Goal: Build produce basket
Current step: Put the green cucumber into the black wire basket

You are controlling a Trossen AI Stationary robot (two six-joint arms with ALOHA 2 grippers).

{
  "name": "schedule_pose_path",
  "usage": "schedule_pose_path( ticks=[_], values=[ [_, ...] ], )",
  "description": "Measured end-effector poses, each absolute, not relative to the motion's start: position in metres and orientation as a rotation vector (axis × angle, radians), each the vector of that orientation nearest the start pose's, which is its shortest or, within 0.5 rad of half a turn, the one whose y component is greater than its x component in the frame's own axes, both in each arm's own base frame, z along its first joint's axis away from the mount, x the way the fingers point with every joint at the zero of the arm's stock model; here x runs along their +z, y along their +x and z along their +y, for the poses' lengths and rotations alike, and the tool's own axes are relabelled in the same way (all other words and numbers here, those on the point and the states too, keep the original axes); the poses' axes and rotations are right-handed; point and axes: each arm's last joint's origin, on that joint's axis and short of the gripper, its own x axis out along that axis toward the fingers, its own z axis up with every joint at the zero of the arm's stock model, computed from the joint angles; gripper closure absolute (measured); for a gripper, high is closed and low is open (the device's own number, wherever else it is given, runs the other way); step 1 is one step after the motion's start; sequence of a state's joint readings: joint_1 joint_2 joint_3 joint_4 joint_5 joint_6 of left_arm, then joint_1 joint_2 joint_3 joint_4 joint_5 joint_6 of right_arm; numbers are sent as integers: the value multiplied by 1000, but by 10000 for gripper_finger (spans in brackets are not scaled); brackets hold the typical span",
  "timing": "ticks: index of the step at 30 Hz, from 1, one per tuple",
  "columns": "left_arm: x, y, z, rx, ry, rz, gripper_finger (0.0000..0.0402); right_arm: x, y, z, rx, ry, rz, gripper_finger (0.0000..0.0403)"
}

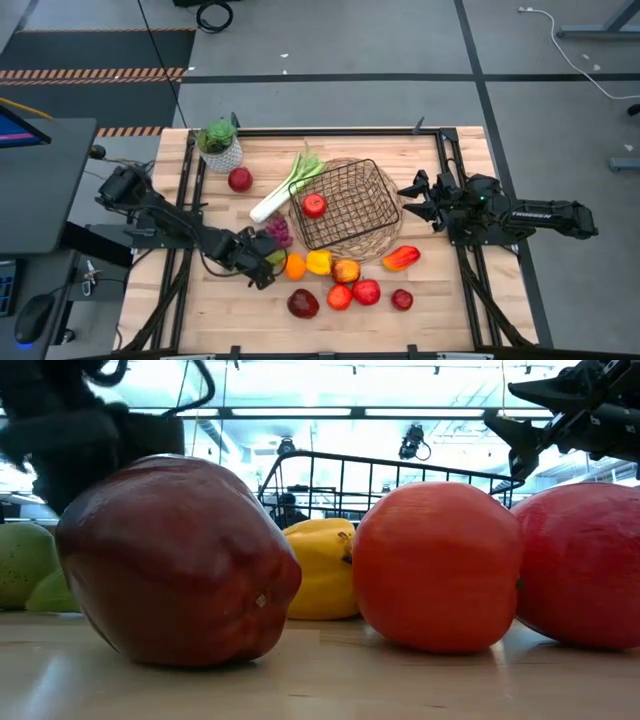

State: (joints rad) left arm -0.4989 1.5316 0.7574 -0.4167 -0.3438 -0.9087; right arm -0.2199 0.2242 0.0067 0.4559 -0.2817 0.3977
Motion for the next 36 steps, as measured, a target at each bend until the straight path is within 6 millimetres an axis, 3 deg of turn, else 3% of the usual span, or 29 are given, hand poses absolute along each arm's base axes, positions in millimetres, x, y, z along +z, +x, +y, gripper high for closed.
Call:
schedule_pose_path(
  ticks=[7, 17, 22, 29, 36],
  values=[
    [131, 237, -118, 379, -295, 1098, 184, 190, 107, -16, 106, 337, -214, 172],
    [131, 238, -119, 364, -309, 1115, 237, 190, 107, -16, 107, 337, -214, 172],
    [133, 240, -121, 358, -311, 1125, 240, 190, 107, -16, 106, 337, -214, 172],
    [159, 234, -124, 391, -239, 1199, 241, 190, 107, -16, 106, 337, -214, 172],
    [193, 203, -135, 407, -70, 1105, 242, 190, 107, -16, 107, 337, -214, 172]
  ],
)
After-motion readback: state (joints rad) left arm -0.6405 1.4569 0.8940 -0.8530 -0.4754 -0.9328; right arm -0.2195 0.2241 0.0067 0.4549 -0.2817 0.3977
